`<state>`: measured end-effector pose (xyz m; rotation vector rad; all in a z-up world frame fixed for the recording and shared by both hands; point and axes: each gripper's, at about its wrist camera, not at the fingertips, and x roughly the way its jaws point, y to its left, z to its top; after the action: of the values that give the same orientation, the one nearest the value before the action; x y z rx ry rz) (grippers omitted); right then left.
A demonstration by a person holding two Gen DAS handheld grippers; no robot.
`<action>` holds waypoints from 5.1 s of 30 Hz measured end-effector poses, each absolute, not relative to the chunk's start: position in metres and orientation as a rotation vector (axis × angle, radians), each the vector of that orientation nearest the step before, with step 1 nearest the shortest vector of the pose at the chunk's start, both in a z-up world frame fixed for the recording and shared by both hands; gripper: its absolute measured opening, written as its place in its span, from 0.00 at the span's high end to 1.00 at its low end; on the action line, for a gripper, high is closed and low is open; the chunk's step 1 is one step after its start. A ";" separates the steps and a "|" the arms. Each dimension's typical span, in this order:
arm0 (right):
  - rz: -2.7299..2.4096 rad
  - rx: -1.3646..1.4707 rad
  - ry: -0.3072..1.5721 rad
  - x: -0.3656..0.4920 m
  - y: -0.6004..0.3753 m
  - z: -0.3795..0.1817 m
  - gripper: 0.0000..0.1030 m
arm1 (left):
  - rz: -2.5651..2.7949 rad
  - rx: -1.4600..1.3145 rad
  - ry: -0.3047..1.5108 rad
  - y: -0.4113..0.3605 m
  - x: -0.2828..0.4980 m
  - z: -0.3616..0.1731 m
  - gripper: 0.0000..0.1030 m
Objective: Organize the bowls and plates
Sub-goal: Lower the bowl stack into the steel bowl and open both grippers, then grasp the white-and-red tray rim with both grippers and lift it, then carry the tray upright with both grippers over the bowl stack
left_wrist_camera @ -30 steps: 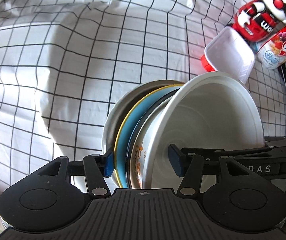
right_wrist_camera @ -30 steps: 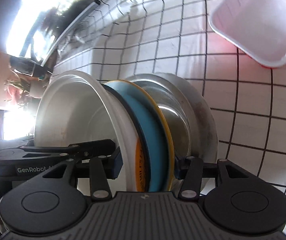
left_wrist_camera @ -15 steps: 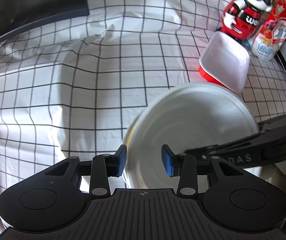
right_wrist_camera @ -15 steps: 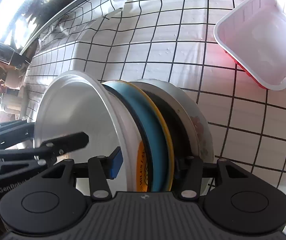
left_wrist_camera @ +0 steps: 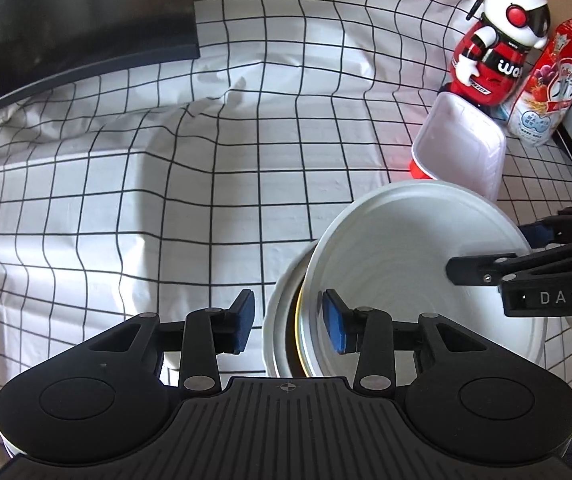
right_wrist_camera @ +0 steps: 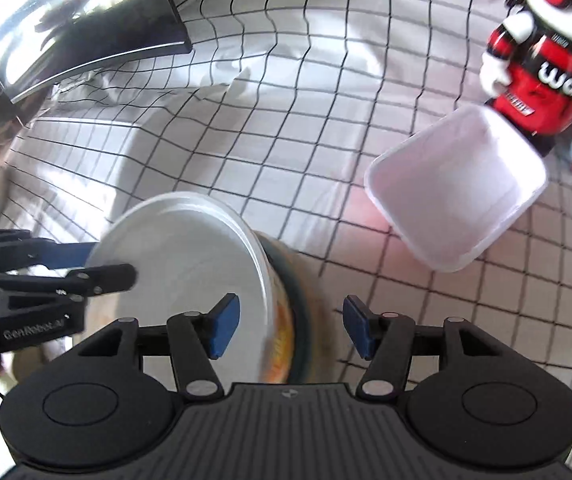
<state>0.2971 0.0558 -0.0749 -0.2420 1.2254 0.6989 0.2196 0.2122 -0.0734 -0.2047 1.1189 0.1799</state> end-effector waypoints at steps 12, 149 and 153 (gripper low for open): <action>0.640 -0.222 1.207 0.286 0.038 -0.097 0.39 | 0.174 -0.254 1.111 0.215 0.217 -0.073 0.59; 0.883 -0.092 0.922 0.277 0.038 -0.029 0.76 | 0.133 -0.384 0.922 0.191 0.206 -0.047 0.69; 0.884 -0.096 0.932 0.270 0.033 -0.037 0.76 | 0.129 -0.397 0.893 0.193 0.201 -0.044 0.74</action>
<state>0.2699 0.0334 -0.0373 -0.0962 0.9318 0.8838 0.2008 0.1931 -0.0442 -0.3965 0.8934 0.1291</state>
